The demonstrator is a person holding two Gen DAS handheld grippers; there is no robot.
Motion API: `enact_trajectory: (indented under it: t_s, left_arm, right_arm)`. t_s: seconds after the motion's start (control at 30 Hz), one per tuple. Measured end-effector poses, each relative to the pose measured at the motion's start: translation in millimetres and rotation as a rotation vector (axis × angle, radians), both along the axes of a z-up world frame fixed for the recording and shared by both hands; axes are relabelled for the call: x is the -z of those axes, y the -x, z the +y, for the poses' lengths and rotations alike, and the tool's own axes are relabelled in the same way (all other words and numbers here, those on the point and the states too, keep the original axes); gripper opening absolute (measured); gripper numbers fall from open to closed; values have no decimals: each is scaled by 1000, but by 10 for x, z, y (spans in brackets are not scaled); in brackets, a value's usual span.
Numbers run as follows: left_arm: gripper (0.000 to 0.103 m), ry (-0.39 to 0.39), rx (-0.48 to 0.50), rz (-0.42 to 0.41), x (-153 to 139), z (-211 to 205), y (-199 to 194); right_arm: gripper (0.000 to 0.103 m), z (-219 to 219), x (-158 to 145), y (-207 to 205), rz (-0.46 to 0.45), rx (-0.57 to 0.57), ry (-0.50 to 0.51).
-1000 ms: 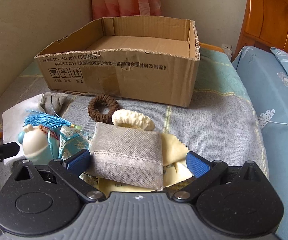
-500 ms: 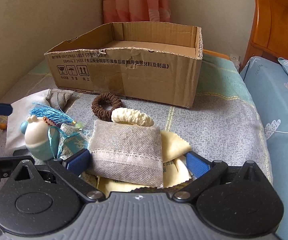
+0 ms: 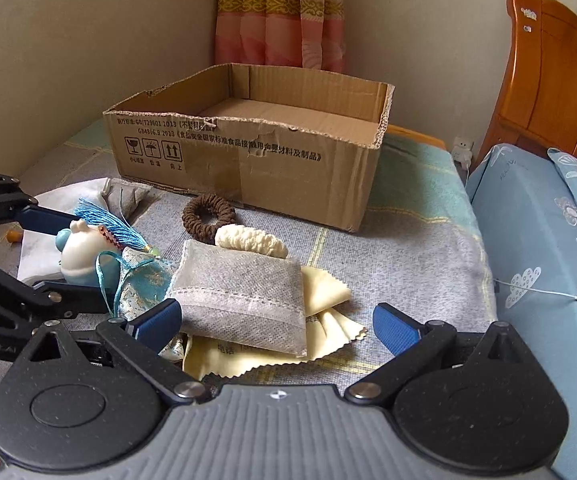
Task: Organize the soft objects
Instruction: 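Grasp the pale blue round toy with the left tool while the right tool grasps the grey sachet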
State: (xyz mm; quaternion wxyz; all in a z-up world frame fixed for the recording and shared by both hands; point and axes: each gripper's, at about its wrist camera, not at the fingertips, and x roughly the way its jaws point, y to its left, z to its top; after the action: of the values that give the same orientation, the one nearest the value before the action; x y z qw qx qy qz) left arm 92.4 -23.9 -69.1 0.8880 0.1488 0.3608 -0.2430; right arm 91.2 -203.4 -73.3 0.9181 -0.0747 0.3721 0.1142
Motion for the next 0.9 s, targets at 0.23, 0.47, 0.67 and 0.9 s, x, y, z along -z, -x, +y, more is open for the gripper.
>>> enact_trajectory:
  t_s: [0.23,0.47,0.67,0.9]
  left_arm:
    - [44,10,-1,13,14,-33,-16]
    - [44,15,16,46,-58,118,163]
    - [44,5,-56,63,-48,294,196]
    - [44,13,-66,75,-30,283,191]
  right_arm:
    - [103,-7,-34,50,-11,10,3]
    - [103,39,-59,73,-18,-10,12]
    - [103,109,-51,57,-24,-37,-4]
    - [99,236,63,-128,-17,-63,-41]
